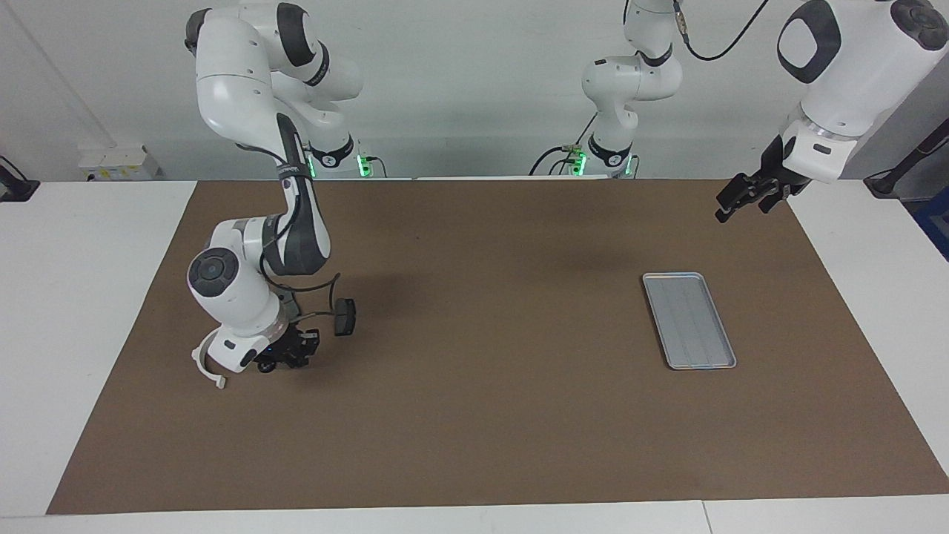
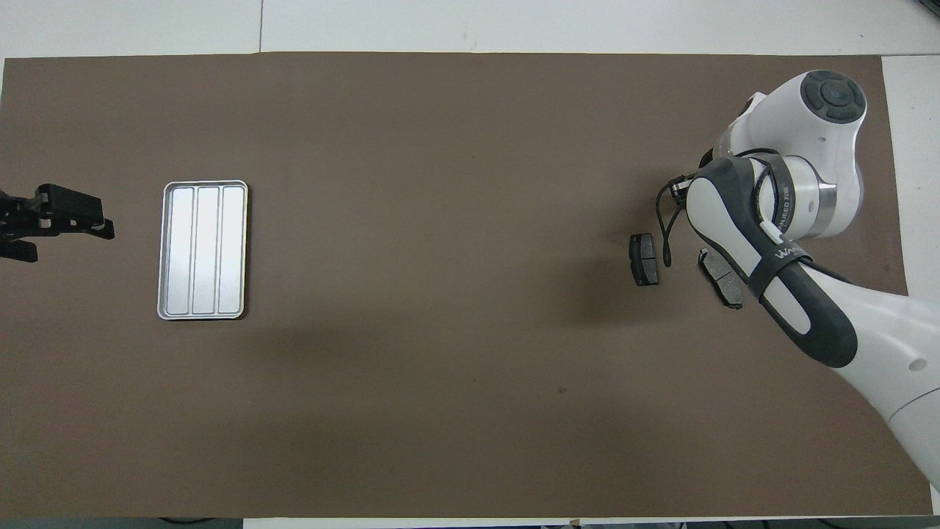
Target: Place bearing gear from tray to pile
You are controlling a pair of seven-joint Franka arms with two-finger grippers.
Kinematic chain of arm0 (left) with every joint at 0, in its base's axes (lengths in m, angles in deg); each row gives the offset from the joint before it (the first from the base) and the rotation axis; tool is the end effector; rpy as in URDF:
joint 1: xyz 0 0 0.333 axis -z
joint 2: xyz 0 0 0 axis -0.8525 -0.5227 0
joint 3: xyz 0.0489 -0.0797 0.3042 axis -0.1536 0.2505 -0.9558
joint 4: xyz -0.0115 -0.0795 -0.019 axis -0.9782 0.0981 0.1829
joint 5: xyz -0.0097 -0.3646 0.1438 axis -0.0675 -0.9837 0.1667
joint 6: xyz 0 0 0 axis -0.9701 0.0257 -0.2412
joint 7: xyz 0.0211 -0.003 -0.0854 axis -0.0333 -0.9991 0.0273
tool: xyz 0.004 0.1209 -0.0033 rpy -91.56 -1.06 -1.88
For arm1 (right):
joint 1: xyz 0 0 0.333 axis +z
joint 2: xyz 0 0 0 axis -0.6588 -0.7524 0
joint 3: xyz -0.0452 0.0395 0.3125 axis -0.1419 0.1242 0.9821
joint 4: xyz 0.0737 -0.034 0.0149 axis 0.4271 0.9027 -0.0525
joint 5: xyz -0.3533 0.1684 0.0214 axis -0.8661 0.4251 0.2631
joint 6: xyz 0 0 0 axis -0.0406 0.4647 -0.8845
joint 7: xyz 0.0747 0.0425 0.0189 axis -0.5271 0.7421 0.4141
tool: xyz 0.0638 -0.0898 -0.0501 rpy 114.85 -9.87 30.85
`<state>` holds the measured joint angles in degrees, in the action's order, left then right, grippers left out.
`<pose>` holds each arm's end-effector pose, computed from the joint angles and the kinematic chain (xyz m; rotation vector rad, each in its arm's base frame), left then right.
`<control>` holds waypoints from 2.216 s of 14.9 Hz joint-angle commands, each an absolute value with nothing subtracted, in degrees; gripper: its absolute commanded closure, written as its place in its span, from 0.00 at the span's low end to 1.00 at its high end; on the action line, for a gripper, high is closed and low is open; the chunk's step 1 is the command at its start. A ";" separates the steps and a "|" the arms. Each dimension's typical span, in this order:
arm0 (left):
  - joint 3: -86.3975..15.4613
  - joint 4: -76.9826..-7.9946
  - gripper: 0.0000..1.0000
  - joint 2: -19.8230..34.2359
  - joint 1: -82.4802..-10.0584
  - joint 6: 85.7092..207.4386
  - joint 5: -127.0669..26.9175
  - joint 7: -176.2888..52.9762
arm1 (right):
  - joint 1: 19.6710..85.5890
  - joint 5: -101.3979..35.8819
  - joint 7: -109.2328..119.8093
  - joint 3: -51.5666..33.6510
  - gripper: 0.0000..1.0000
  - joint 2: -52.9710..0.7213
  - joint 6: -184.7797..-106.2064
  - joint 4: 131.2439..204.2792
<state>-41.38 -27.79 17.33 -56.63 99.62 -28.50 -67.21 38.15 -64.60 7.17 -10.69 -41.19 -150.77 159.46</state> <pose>0.5513 0.0024 0.5802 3.0664 0.2978 -0.0858 0.6730 0.0206 0.2865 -3.0891 -0.3358 0.0737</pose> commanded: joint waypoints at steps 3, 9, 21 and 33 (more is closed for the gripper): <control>-41.40 -29.97 0.00 19.20 -56.46 100.74 -27.66 -67.61 | 37.60 -63.61 8.45 -10.09 1.00 -38.91 -152.00 162.88; -41.40 -29.97 0.00 19.20 -56.46 100.74 -27.66 -67.61 | 37.86 -63.52 6.53 -10.09 0.49 -38.29 -156.04 165.88; -41.48 -29.97 0.00 19.20 -56.46 100.74 -27.66 -67.61 | 38.13 -66.69 2.12 -10.71 0.00 -31.10 -144.89 157.26; -41.40 -29.88 0.00 19.20 -56.46 100.74 -27.66 -67.61 | 36.72 -64.85 -1.72 -10.62 0.00 -9.48 -120.19 154.97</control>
<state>-41.38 -27.79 17.33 -56.63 99.62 -28.50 -67.21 37.40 -65.83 1.34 -11.31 -12.65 -121.11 151.67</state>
